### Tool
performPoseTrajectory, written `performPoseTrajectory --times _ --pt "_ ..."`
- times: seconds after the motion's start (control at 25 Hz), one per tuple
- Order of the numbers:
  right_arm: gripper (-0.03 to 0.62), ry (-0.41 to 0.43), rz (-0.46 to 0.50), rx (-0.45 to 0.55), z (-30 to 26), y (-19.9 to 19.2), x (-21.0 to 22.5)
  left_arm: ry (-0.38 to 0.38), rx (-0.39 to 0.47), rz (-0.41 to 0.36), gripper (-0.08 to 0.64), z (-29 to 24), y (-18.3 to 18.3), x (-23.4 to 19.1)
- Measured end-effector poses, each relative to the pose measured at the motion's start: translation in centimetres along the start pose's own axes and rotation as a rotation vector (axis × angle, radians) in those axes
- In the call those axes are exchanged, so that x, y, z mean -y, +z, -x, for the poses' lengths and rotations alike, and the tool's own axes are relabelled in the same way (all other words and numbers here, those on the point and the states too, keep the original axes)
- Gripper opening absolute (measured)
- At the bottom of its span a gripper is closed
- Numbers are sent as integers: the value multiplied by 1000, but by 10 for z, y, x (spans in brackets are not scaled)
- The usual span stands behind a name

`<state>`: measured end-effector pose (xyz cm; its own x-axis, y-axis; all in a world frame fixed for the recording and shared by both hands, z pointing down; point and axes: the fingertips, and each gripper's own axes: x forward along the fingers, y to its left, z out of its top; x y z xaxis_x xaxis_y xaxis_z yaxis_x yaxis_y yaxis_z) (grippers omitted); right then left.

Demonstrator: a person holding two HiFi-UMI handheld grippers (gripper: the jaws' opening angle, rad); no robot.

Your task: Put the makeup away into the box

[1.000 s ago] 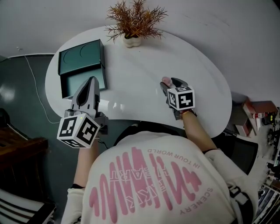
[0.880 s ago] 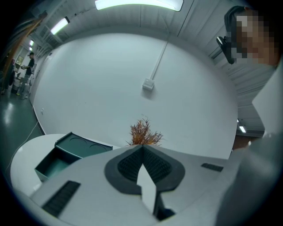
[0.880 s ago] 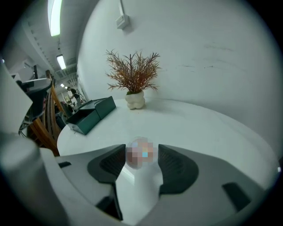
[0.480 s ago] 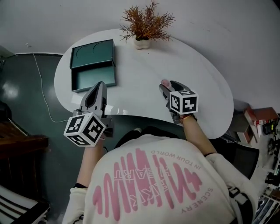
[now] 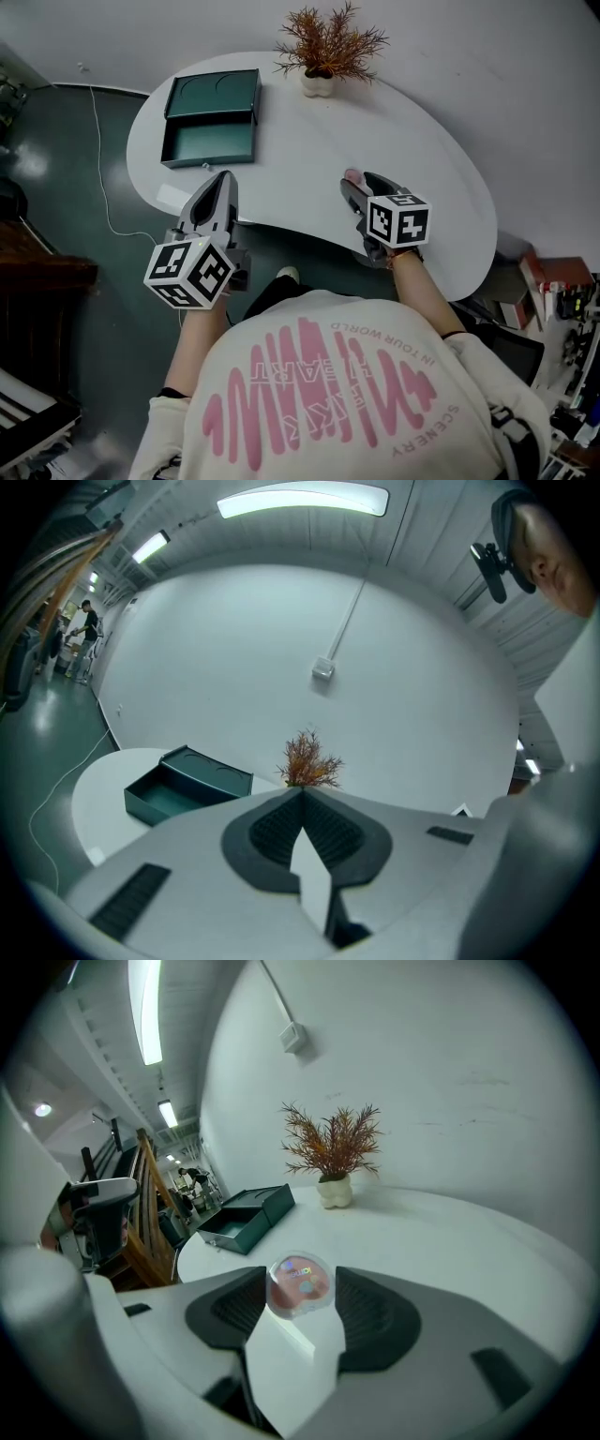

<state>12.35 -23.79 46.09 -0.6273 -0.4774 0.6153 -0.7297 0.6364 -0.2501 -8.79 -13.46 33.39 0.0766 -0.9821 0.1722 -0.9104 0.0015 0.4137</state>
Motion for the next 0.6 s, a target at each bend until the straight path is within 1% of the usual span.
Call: performPoseTrajectory --times 0.16,0.32,0.6 --pt "233 43 25 18 22 -4 -9 33 17 13 3 23 -11 17" --pt "233 73 60 20 39 -19 -15 68 35 9 3 51 -18 33" --pt "233 133 74 5 55 -46 -36 152 56 11 3 108 -31 39"
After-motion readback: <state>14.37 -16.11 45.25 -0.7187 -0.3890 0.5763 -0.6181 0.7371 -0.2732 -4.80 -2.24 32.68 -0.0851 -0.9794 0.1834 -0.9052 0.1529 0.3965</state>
